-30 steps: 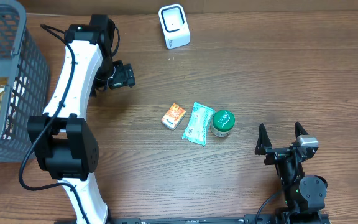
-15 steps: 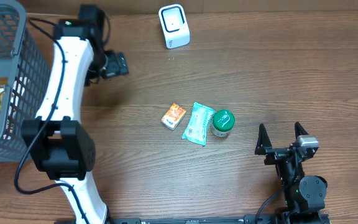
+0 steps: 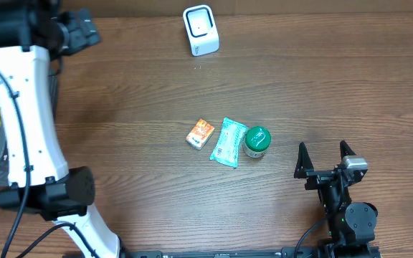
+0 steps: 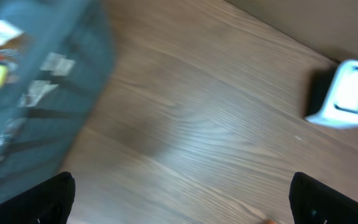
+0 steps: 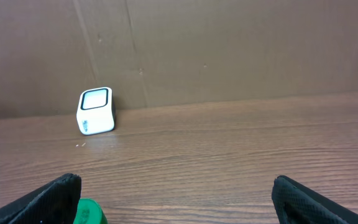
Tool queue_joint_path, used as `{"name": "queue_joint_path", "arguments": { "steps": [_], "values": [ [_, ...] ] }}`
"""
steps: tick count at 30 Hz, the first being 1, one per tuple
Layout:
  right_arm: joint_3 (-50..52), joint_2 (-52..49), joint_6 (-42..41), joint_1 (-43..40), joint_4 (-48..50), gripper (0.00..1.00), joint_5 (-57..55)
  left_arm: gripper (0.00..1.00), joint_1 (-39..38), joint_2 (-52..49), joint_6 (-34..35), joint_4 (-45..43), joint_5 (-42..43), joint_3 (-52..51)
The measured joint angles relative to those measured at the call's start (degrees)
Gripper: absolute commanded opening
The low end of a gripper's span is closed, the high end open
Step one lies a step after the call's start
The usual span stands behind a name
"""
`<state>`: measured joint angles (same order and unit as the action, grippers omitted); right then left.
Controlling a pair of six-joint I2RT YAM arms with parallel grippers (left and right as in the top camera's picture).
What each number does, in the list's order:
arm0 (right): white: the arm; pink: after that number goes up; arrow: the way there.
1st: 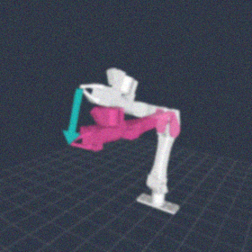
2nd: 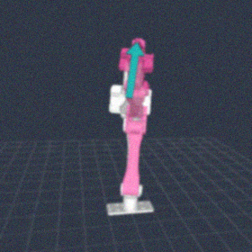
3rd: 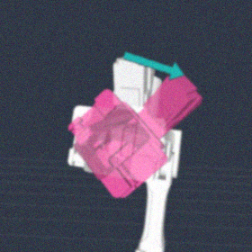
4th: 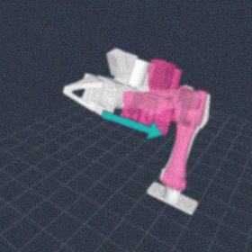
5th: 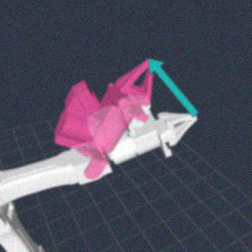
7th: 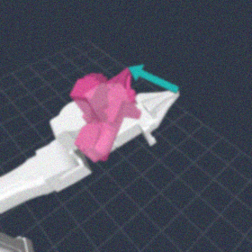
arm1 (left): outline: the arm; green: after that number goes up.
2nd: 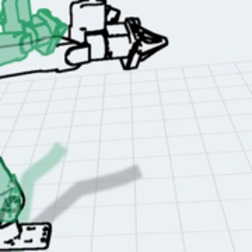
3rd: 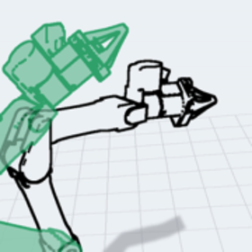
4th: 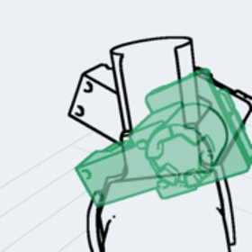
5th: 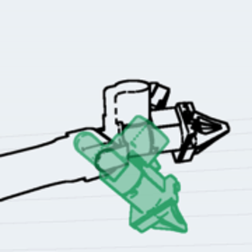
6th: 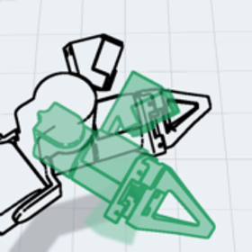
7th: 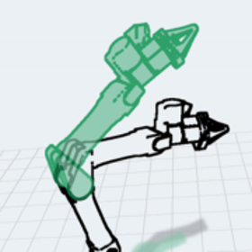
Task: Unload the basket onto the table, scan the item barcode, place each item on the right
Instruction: 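Move the left gripper back over the grey basket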
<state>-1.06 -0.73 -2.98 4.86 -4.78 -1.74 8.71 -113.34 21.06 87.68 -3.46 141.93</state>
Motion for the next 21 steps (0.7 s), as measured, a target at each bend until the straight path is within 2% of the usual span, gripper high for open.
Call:
{"name": "queue_joint_path", "arguments": {
  "steps": [10,14,21],
  "values": [
    [0.00,0.00,0.02,0.00,-0.02,1.00,0.00,1.00,15.23,-0.04,-0.94,-0.90,-1.60,-0.02],
    [0.00,0.00,0.02,0.00,0.02,1.00,0.00,1.00,20.35,-0.04,-7.02,-0.92,-2.19,-0.02],
    [0.00,0.00,0.02,0.00,-0.02,1.00,0.00,1.00,23.10,-0.02,-17.18,-3.08,-4.66,-2.58]
  ]
}}
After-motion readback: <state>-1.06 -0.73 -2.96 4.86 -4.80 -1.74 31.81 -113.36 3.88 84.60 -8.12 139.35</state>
